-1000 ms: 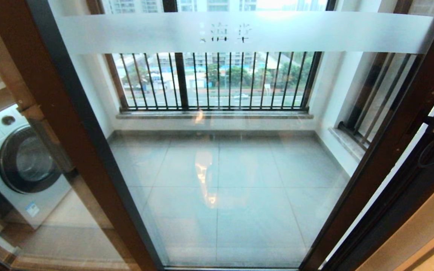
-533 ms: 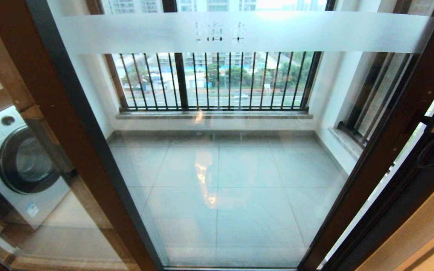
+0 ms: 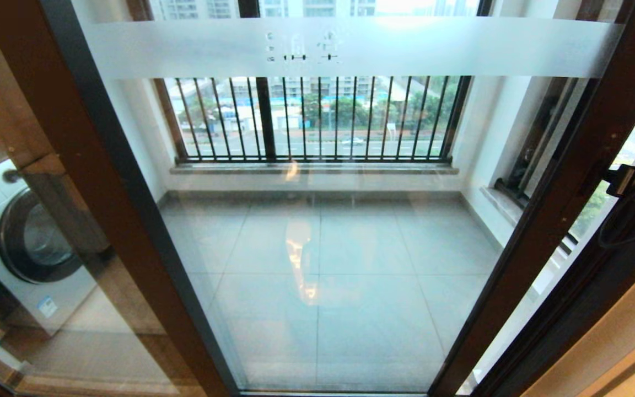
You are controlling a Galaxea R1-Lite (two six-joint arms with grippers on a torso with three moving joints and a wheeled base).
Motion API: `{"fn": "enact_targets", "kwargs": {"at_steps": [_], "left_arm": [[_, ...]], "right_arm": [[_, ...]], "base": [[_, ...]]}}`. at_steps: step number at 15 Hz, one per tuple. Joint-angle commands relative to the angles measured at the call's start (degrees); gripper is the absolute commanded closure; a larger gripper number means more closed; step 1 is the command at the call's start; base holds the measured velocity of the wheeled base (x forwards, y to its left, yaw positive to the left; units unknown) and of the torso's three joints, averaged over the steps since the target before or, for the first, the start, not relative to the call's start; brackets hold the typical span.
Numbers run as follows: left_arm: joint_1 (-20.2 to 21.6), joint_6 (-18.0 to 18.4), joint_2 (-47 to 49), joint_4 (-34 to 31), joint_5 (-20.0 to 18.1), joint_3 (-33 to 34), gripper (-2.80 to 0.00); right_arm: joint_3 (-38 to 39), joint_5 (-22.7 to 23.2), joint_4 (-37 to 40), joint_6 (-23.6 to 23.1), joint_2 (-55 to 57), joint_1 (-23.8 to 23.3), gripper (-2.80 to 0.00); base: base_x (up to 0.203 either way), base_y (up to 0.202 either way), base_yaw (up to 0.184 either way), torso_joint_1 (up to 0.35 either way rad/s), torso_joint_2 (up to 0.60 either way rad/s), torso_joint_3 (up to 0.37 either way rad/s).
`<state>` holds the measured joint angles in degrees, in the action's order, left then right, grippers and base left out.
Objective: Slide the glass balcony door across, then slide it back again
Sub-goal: Open the slid door
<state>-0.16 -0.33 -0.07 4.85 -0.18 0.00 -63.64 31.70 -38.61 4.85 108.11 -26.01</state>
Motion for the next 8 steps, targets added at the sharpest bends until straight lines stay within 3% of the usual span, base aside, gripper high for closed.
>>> {"fn": "enact_targets", "kwargs": {"at_steps": [1,8], "left_arm": [[0.0,0.0,0.1,0.1,0.0,1.9,0.00],[0.0,0.0,0.1,0.1,0.0,1.9,0.00]], "right_arm": [[0.5,-0.1,-0.2,0.0,-0.4,0.4,0.00],[2.8,-0.4,-1.1,-0.2,-1.3,2.7,0.00]], "base": [[0.000,0.000,0.000,0.000,0.00,0.000],[0.000,0.000,0.000,0.000,0.00,0.000]]}}
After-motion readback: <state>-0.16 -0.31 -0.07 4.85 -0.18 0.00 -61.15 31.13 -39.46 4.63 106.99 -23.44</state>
